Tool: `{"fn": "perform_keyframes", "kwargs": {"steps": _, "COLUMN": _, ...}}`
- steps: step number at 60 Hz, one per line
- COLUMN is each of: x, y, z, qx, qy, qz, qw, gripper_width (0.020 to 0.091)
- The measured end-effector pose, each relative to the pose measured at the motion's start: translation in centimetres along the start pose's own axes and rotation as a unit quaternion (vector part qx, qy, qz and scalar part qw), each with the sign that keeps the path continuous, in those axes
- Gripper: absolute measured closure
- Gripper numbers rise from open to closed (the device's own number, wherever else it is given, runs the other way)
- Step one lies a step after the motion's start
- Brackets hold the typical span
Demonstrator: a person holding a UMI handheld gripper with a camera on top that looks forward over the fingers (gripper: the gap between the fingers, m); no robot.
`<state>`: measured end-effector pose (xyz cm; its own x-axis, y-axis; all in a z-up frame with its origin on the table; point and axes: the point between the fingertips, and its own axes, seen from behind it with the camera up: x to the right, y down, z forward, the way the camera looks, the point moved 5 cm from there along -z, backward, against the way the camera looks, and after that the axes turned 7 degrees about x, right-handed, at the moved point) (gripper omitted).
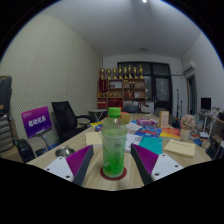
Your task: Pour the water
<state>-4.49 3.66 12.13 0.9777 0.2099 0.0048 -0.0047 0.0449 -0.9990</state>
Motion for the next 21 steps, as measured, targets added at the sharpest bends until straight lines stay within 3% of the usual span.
{"fn": "perform_keyframes", "kwargs": {"steps": 21, "x": -3.2, "y": -2.9, "z": -18.6, "qx": -0.012, "qy": -0.013, "qz": -0.034, "qw": 0.999, "gripper_width": 0.0273}}
